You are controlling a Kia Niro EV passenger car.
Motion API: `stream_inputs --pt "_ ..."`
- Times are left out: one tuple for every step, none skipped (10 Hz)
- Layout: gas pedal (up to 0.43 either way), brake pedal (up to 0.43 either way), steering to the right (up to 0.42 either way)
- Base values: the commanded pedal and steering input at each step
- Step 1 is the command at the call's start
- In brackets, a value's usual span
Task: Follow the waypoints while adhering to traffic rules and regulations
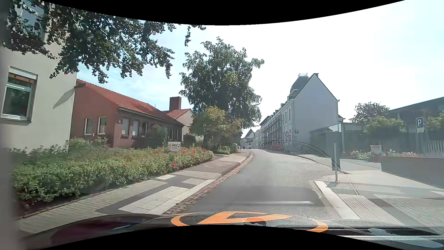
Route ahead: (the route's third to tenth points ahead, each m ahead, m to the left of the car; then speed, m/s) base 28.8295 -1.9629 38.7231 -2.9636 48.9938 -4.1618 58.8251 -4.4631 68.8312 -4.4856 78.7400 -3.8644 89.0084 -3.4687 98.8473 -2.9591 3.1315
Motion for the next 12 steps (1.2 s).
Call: stream_inputs --pt "0.157 0.000 0.021" --pt "0.189 0.000 0.038" --pt "0.189 0.000 0.062" --pt "0.189 0.000 0.079" --pt "0.189 0.000 0.088" --pt "0.189 0.000 0.096" --pt "0.189 0.000 0.102" --pt "0.177 0.000 0.108" --pt "0.169 0.000 0.120" --pt "0.157 0.000 0.133" --pt "0.150 0.000 0.138" --pt "0.138 0.000 0.139"
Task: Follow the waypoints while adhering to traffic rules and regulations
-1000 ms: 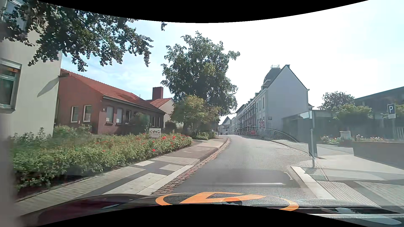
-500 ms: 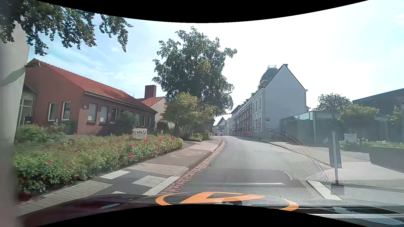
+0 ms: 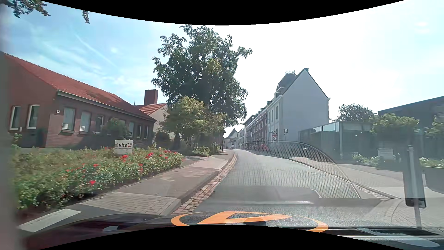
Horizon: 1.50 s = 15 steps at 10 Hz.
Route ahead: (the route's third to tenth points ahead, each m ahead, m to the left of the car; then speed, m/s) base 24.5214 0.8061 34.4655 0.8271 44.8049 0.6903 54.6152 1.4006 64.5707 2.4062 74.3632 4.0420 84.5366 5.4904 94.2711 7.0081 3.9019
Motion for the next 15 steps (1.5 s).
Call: stream_inputs --pt "0.138 0.000 0.139" --pt "0.138 0.000 0.139" --pt "0.130 0.000 0.140" --pt "0.130 0.000 0.140" --pt "0.130 0.000 0.140" --pt "0.130 0.000 0.140" --pt "0.130 0.000 0.138" --pt "0.130 0.000 0.138" --pt "0.130 0.000 0.136" --pt "0.138 0.000 0.135" --pt "0.150 0.000 0.131" --pt "0.150 0.000 0.126" --pt "0.150 0.000 0.117" --pt "0.157 0.000 0.099" --pt "0.157 0.000 0.085"
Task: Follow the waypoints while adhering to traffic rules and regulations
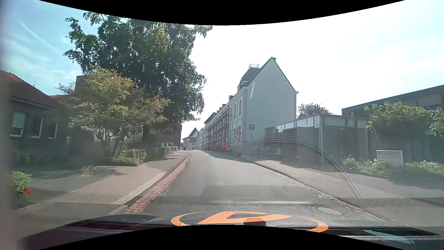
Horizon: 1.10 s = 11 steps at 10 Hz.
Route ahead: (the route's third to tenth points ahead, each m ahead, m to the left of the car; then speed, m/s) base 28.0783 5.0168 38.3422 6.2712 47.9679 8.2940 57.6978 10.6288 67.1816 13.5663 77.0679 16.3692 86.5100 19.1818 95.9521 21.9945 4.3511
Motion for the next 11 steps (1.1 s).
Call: stream_inputs --pt "0.157 0.000 0.072" --pt "0.157 0.000 0.056" --pt "0.157 0.000 0.038" --pt "0.157 0.000 0.020" --pt "0.157 0.000 0.009" --pt "0.138 0.000 0.004" --pt "0.138 0.000 0.004" --pt "0.118 0.000 0.002" --pt "0.118 0.000 0.000" --pt "0.118 0.000 -0.008" --pt "0.118 0.000 -0.013"
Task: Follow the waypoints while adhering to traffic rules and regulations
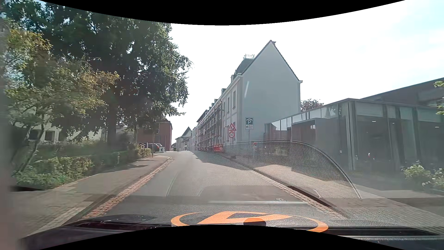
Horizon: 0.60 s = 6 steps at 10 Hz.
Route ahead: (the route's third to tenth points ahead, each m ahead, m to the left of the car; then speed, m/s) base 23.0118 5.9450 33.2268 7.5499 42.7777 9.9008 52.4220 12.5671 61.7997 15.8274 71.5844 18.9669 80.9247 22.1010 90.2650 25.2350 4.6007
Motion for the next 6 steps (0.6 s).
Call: stream_inputs --pt "0.118 0.000 -0.018" --pt "0.118 0.000 -0.021" --pt "0.110 0.000 -0.027" --pt "0.110 0.000 -0.035" --pt "0.110 0.000 -0.039" --pt "0.098 0.000 -0.042"
